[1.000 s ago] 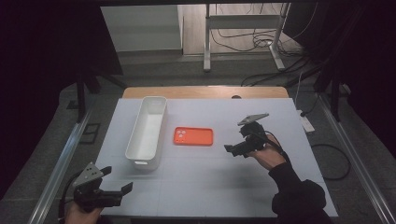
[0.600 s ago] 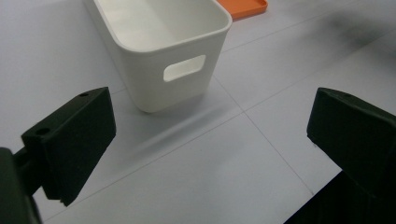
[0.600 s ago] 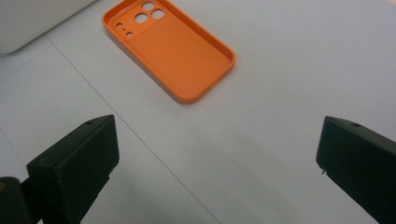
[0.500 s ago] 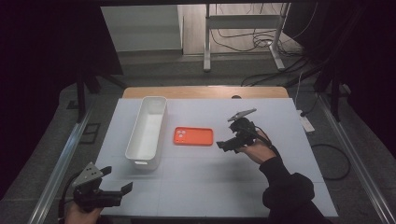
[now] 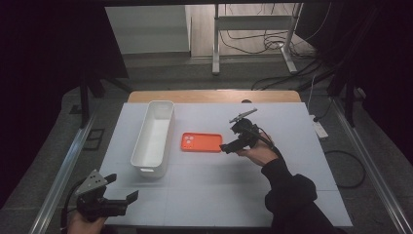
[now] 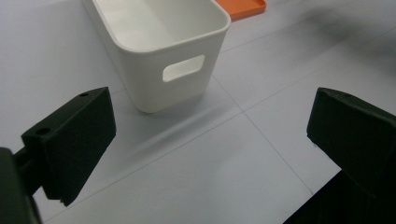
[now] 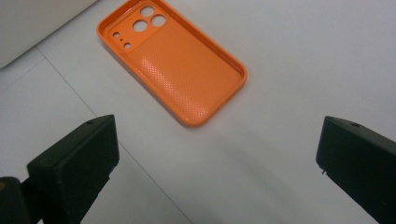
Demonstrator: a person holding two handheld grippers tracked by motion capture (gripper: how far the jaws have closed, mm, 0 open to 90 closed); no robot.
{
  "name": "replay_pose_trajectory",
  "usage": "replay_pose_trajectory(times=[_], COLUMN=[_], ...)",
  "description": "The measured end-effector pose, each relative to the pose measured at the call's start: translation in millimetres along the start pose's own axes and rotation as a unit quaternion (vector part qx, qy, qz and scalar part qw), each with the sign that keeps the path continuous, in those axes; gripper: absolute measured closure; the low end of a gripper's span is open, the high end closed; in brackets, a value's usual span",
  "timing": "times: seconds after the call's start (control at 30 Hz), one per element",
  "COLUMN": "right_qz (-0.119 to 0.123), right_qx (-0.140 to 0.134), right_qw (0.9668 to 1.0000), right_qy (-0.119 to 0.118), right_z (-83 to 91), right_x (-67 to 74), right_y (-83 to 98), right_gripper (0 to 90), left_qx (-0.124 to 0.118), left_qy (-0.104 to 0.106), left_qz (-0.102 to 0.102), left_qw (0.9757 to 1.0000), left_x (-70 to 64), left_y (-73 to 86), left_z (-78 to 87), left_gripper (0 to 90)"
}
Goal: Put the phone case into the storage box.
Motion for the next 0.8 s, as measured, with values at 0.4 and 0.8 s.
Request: replay_pose_trajectory(times=[0.4, 0.8], right_qz=[0.011, 0.019], right_qx=[0.012, 0.014], right_qw=[0.9999, 0.9997], right_qy=[-0.005, 0.002], right_z=[-14.7, -24.5], right_x=[5.3, 6.9], right_y=[-16.6, -32.9], right_gripper=[0.0, 2.4], left_qx=[0.000, 0.000], left_qy=[0.001, 0.002], left_qz=[0.000, 0.001], left_qw=[1.0000, 1.0000], left_x=[0.0, 0.2], left_y=[0.0, 0.0], left_z=[-0.2, -0.2], left_gripper=[2.1, 2.1])
Point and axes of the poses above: each handheld gripper's, and its own axes: z roughly backward along the jaws, y roughly out of its underside, x roughly to its left, the point moved 9 cm from there along -z, roughly forward along the jaws, and after that the axes turned 13 degrees about x, right-handed, at the moved point
